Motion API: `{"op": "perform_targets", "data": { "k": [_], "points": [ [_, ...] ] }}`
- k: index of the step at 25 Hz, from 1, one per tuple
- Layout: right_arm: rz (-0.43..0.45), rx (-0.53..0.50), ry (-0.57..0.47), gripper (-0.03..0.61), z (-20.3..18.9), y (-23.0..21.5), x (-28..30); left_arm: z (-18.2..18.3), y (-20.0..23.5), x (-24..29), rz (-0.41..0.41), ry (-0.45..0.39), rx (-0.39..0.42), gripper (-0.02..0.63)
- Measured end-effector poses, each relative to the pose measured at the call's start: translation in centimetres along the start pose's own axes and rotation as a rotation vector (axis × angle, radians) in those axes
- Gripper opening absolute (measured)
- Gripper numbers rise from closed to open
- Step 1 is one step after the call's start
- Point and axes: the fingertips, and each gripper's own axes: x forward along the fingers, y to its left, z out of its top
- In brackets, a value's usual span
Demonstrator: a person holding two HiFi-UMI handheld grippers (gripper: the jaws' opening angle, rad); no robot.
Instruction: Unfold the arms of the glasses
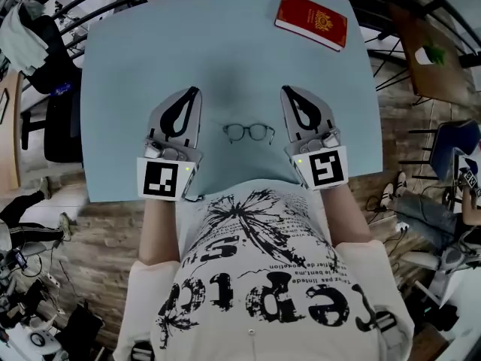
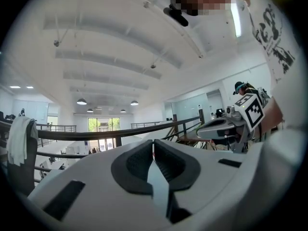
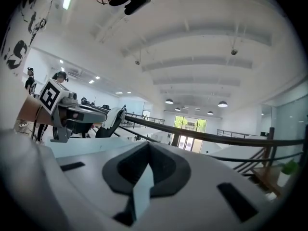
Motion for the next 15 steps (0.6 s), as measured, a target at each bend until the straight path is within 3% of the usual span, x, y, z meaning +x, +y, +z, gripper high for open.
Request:
{"op": "perform_targets", "data": {
  "k": [15],
  "points": [
    [-0.020, 0.024, 0.008, 0.008, 0.13, -0.57, -0.37, 0.62, -0.85, 0.51, -0.025, -0.023, -0.003, 0.023]
  ]
}}
